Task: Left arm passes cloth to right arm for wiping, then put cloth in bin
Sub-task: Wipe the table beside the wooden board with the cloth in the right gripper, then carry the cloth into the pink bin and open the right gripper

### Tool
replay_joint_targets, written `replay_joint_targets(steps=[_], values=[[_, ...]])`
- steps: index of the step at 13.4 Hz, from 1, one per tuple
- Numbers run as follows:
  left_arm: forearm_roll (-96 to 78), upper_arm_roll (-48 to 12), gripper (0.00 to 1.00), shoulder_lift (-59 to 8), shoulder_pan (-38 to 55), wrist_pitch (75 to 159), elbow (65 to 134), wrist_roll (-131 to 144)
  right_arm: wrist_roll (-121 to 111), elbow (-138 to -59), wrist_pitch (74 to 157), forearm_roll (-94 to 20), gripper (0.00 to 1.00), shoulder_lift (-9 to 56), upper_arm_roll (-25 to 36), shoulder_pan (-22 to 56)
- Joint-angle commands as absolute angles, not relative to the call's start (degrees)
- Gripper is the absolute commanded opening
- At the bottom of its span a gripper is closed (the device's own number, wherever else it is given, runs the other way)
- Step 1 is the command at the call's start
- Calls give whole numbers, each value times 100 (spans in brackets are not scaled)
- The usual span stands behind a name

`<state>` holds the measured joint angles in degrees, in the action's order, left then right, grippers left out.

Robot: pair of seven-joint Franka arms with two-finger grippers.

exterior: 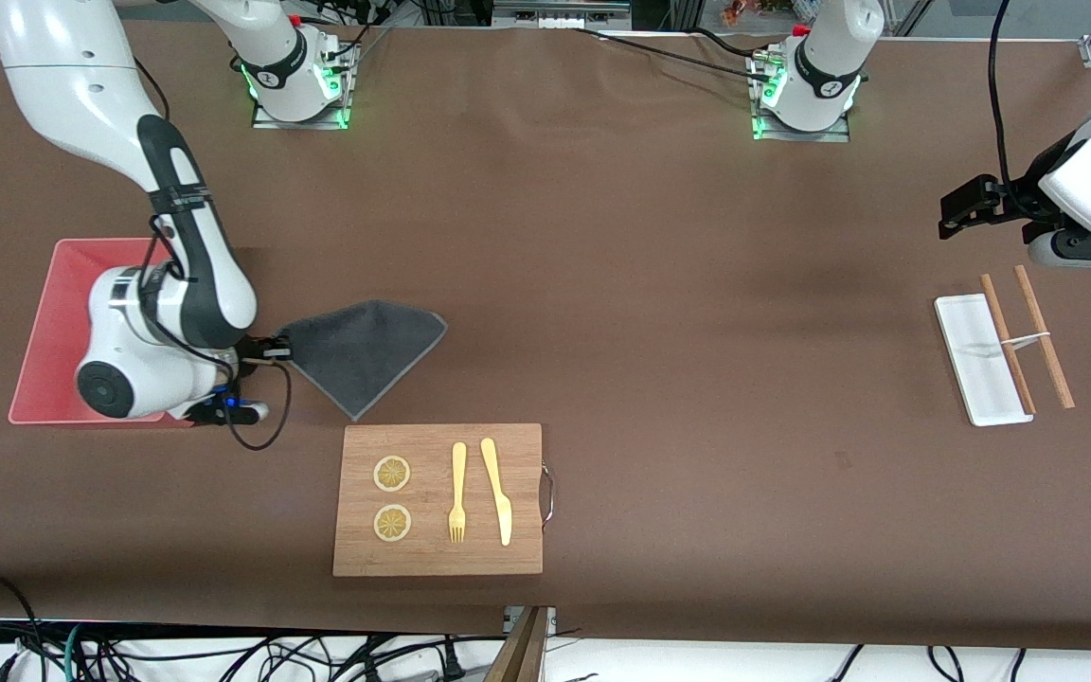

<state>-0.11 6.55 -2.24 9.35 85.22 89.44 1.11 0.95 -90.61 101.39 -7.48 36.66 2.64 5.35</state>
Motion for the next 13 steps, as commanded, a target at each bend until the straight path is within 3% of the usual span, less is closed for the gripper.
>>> replay_joint_targets(steps=[1,8,13], values=[[158,650,100,-308,958,8455,8763,17,-9,-9027,9635,-449,0,3148,229,492],[167,650,100,-308,967,8455,8771,9,-701,-8501,8009,378,0,1856,220,239],[167,650,100,-308,967,8455,8771,17,-1702,-7464,6858,895,0,1591,237,-35]])
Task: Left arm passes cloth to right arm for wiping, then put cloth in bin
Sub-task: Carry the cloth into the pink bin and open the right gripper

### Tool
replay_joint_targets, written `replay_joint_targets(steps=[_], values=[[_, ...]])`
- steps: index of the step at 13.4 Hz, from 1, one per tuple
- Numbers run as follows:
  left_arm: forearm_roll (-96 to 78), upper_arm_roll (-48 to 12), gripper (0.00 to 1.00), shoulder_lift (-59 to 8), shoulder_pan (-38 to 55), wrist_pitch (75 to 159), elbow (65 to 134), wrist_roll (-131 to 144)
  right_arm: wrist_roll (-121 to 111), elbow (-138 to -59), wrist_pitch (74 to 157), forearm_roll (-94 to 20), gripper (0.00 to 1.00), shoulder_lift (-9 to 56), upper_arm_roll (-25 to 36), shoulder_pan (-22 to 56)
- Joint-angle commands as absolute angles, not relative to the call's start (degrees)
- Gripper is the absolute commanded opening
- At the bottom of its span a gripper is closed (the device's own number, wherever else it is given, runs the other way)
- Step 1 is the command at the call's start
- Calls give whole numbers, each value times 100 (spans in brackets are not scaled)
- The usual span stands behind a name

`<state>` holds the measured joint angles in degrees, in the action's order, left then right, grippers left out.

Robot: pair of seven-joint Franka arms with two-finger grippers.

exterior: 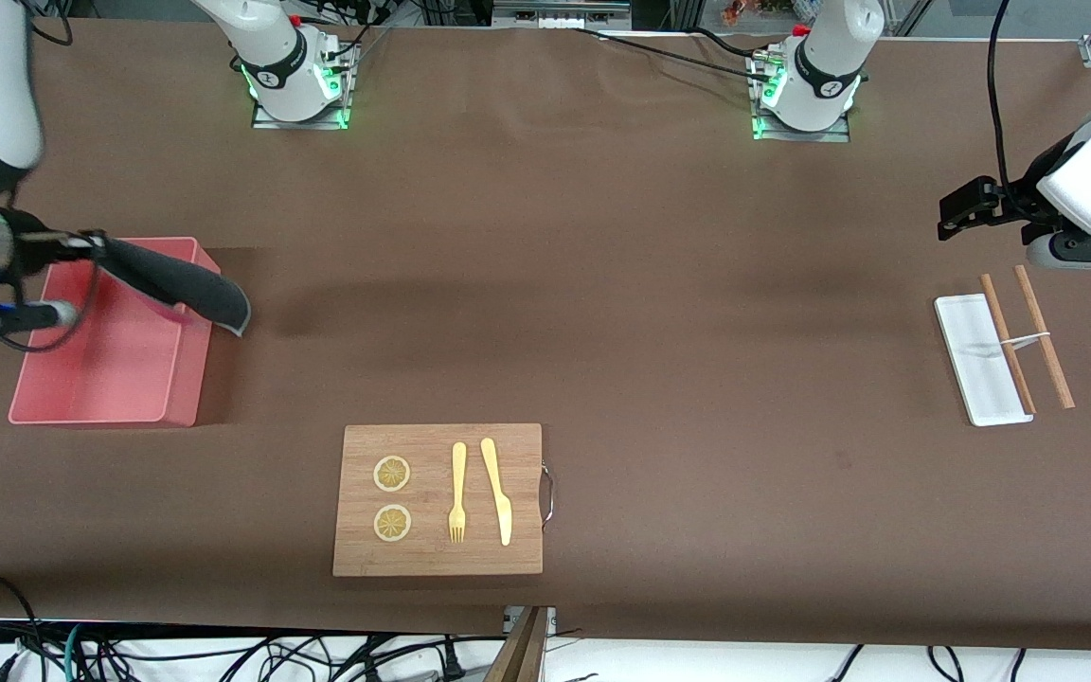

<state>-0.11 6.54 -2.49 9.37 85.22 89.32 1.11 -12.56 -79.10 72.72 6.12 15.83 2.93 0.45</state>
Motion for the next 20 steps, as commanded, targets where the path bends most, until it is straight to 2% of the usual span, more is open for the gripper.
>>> replay_joint_targets(steps=[1,4,6,15,18,20], values=[[167,650,100,-308,967,8455,8771,18,-2010,-7358,6725,1027,0,1521,290,-105],[167,650,100,-316,967,8455,8771,18,-2958,-7418,6959,1230,0,1520,754,-290],[167,650,100,-316,967,8455,8763,18,-3408,-7916,7713,1266,0,1538,1027,-421],[123,642,100,-281,958,8490,8815,35,-2541,-9271,9209,669,0,1995,1020,-439],[105,624,100,-19,923,8726,9253,35,-2523,-10043,10236,545,0,2074,1020,-439],[105,615,100,254,932,9008,9666,35,-2304,-10221,10703,466,0,2258,1020,-431]])
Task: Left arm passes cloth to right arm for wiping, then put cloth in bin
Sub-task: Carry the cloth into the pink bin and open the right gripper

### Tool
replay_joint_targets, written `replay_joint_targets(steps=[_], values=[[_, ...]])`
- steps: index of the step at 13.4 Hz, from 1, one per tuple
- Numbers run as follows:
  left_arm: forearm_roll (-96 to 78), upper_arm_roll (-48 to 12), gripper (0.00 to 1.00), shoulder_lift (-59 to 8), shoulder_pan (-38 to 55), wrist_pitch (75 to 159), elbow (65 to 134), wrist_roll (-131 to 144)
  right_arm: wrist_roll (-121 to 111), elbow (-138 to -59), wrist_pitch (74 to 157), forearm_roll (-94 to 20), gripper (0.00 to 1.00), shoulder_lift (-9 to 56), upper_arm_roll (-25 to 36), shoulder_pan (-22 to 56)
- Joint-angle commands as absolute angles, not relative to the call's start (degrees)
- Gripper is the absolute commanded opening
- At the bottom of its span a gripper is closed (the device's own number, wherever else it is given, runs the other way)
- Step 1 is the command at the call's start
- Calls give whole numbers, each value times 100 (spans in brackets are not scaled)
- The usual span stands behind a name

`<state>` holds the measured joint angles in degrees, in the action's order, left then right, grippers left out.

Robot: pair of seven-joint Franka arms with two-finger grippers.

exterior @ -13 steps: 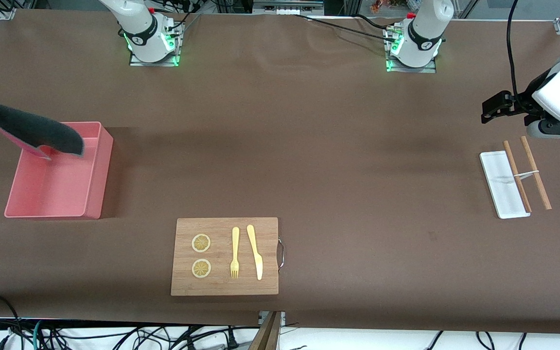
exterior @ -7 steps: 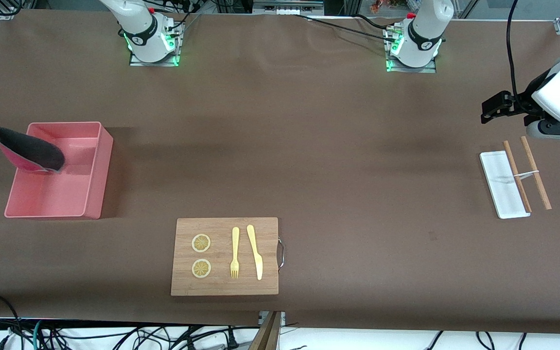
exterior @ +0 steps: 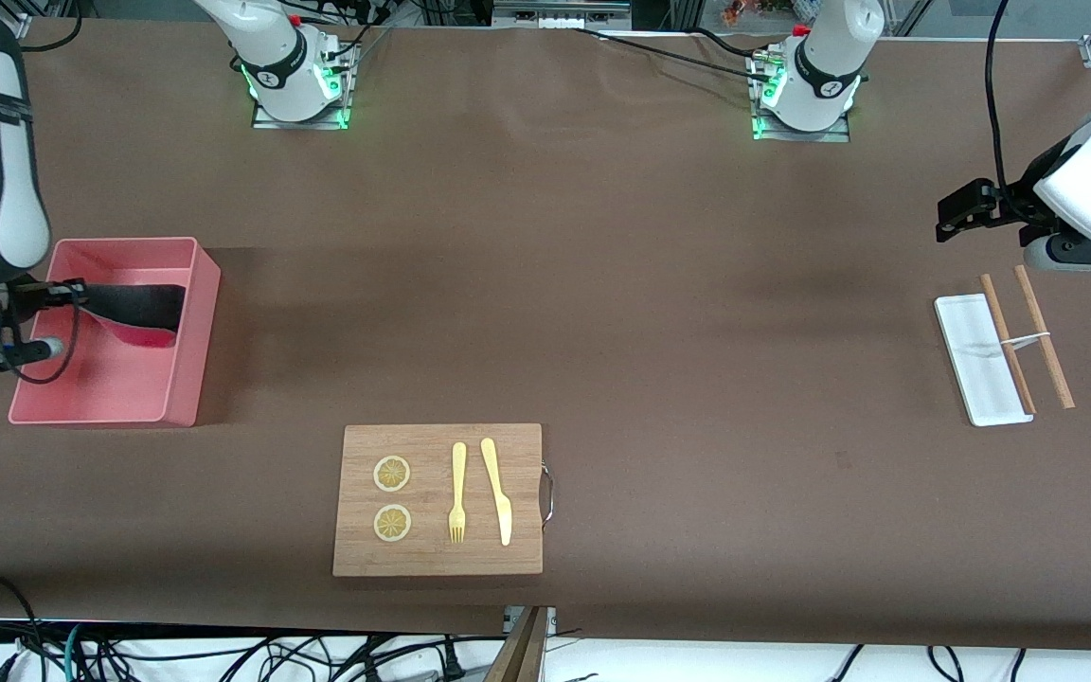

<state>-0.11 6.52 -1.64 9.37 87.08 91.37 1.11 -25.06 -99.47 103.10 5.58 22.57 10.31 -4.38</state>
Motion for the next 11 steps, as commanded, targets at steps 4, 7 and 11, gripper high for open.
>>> replay_joint_targets(steps=[4,7,11], values=[[105,615,100,176,932,9026,9598,35,-2391,-10423,11775,466,0,2671,1028,-475],[105,615,100,141,923,9035,9545,44,-2365,-10494,12320,431,60,2900,1028,-492],[105,624,100,114,914,9044,9527,35,-2338,-10442,12131,-419,100,2472,1037,-492]])
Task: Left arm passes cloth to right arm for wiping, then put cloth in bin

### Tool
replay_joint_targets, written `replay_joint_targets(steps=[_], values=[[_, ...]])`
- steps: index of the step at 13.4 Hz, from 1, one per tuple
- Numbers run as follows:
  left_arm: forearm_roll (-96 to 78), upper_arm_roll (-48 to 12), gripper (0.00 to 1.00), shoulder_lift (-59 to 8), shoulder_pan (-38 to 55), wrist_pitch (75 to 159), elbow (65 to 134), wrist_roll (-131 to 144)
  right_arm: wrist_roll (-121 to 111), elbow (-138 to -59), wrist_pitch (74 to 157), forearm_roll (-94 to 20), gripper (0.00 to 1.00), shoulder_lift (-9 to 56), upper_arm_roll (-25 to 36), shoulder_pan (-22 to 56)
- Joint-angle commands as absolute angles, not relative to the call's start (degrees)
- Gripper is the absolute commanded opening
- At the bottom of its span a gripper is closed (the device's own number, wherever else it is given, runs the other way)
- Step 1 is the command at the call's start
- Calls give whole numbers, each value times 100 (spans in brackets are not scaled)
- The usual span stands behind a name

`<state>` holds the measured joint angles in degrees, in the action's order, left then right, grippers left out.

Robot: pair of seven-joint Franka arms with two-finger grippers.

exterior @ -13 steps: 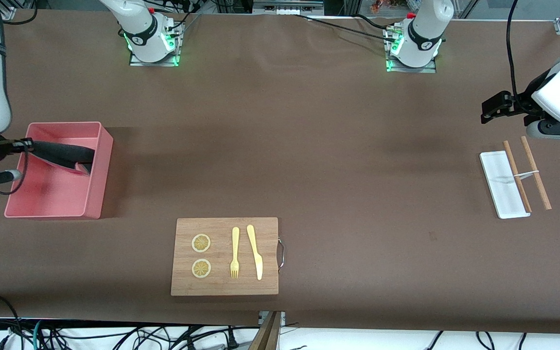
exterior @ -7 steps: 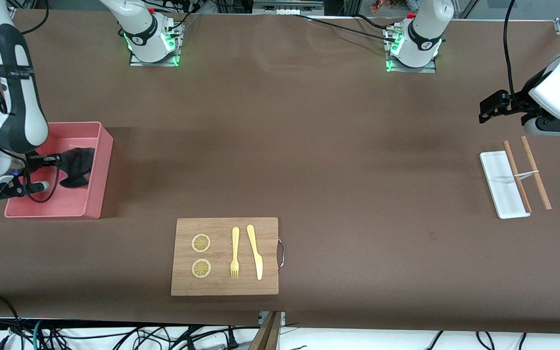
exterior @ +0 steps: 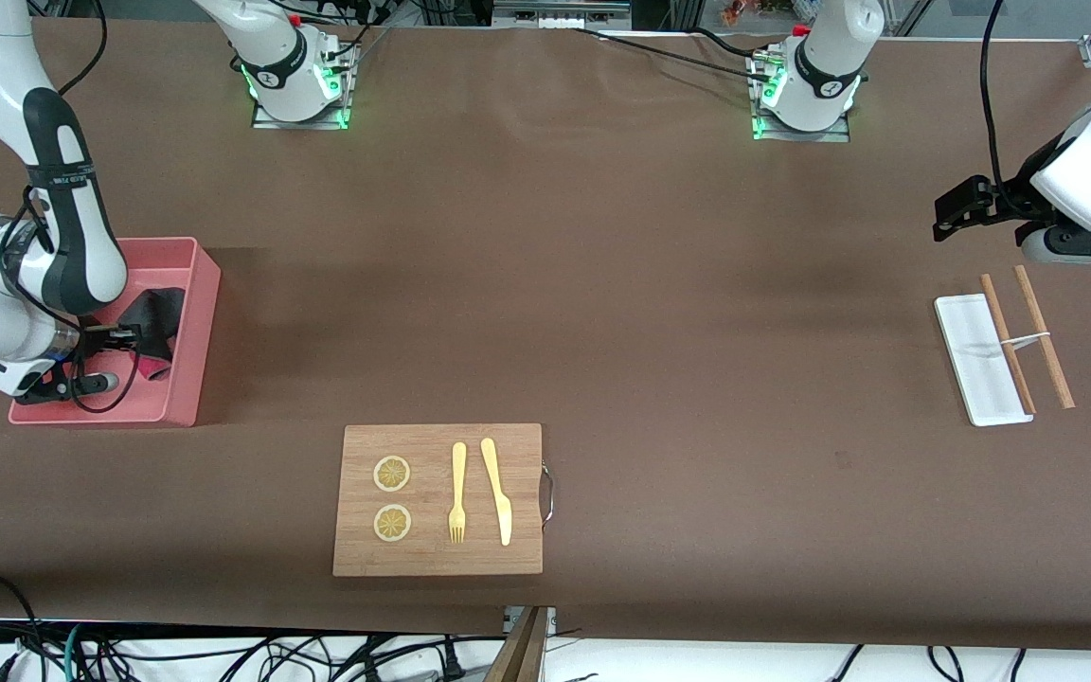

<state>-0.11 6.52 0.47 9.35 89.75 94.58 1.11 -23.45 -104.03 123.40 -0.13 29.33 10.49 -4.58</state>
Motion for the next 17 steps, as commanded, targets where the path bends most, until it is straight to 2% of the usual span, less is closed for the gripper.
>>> replay_joint_targets(steps=[1,4,6,9,13,17], values=[[105,624,100,114,914,9044,9527,35,-2338,-10337,11755,-500,100,2209,1037,-492],[105,624,100,114,914,9044,9527,35,-2338,-9968,10445,-475,100,1470,906,-483],[105,624,100,114,914,9044,9527,35,-2373,-9678,10030,-335,100,1153,625,-483],[105,624,100,114,914,9053,9527,35,-2338,-9475,9984,-237,100,669,589,-475],[114,624,100,114,914,9053,9527,35,-2434,-9246,9975,-229,100,440,659,-475],[106,615,100,114,914,9053,9519,35,-1500,-9079,9283,-52,100,255,396,-483]])
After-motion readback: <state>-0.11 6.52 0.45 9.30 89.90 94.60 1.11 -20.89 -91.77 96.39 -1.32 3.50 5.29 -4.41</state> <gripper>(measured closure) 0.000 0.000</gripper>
